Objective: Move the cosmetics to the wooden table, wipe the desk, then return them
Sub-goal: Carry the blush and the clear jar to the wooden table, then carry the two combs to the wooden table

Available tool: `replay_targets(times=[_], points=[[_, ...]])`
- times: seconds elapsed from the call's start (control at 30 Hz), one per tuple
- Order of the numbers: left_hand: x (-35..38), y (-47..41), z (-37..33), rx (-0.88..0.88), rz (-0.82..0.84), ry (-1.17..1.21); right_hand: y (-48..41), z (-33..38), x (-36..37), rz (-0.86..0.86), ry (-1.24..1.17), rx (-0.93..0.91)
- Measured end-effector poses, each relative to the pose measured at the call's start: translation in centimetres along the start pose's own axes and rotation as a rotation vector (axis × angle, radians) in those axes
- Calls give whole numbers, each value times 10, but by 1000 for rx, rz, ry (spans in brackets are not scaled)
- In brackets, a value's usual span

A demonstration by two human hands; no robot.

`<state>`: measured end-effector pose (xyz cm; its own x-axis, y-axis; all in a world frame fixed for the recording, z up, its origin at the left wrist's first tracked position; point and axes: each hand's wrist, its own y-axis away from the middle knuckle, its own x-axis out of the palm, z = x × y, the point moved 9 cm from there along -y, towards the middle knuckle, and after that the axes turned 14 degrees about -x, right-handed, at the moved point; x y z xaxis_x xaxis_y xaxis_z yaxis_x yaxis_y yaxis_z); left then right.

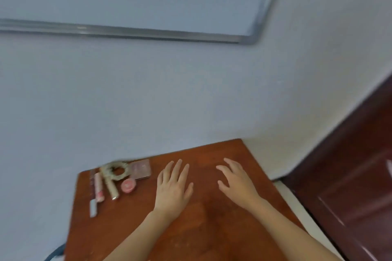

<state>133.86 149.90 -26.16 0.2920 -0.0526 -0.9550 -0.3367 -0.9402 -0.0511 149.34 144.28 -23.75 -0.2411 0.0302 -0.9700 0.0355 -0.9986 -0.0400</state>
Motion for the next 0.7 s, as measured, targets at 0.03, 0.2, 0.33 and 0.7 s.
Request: replay_targets(times=[0.03,0.2,0.33,0.7], points=[[5,2,-18,46,38,-27,19,-12,-8,-9,34,51],[26,42,-80,270,150,-62,123,-41,-23,-20,100,292],[35,96,-108,443,226,-70,214,-36,-11,5,140,477],[34,259,-228,815,277,-107,493,8,-25,-66,94,977]])
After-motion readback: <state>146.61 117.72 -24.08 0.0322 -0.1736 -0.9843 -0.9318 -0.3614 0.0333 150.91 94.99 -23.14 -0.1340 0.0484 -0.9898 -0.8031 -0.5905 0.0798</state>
